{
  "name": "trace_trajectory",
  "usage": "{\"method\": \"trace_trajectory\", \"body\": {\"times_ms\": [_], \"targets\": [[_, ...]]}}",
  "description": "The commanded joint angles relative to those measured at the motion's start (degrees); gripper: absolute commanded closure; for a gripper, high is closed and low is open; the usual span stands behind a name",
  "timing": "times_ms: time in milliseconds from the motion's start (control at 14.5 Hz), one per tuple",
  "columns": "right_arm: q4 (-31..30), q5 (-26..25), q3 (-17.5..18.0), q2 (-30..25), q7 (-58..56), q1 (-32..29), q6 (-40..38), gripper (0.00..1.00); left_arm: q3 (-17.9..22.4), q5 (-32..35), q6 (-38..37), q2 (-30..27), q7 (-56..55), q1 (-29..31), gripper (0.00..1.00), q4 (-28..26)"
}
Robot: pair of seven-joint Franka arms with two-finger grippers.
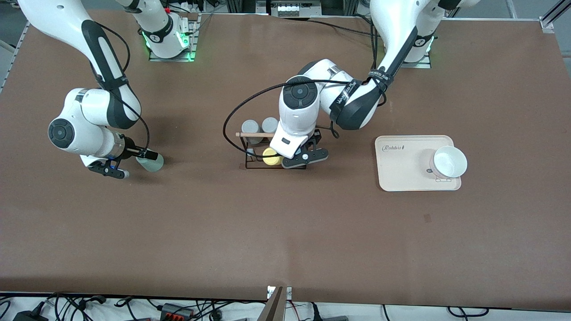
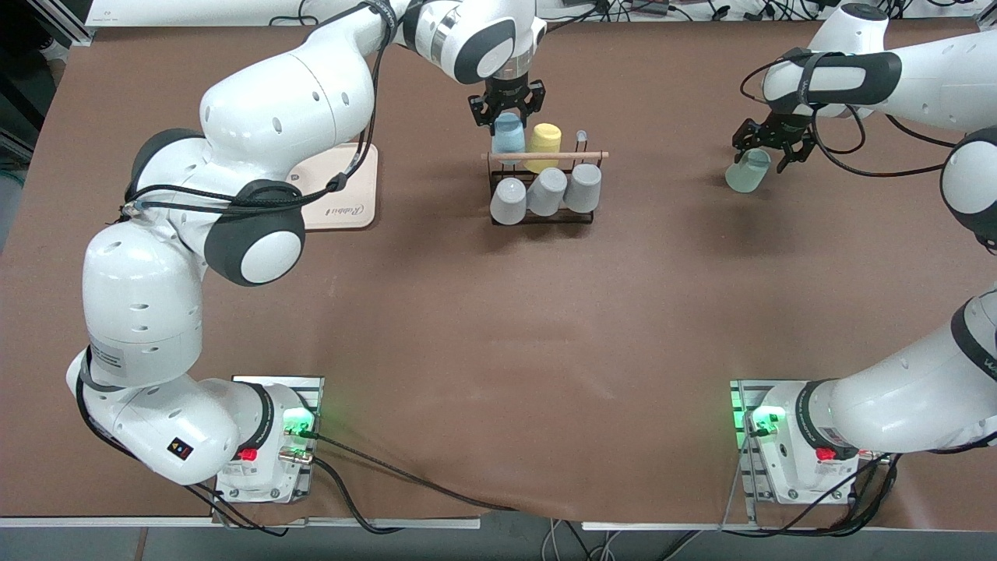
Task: Hang scattered cups on rack with three cups
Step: 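Release the blue cup while the right gripper grasps the mint cup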
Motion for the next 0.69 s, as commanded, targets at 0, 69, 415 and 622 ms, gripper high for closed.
{"method": "trace_trajectory", "body": {"times_ms": [0,69,415,622], "targets": [[-1.65,0.55,0.07,-1.68,-0.26,-0.60,1.58,0.00,0.21,1.90,0.66,-0.55,-0.47,-0.64,0.06,-0.88],[-1.56,0.55,-0.02,-1.68,-0.35,-0.69,1.75,0.00,0.21,1.82,0.66,-0.64,-0.64,-0.64,0.00,-0.70],[-1.47,0.55,-0.02,-0.98,-0.35,-0.51,2.63,0.00,0.12,1.73,0.40,-1.17,-0.03,-0.38,0.00,-0.61],[-1.74,0.55,-0.02,-0.63,-0.09,-0.16,2.81,0.07,0.30,1.99,-0.48,-2.74,1.19,0.32,0.00,-0.44]]}}
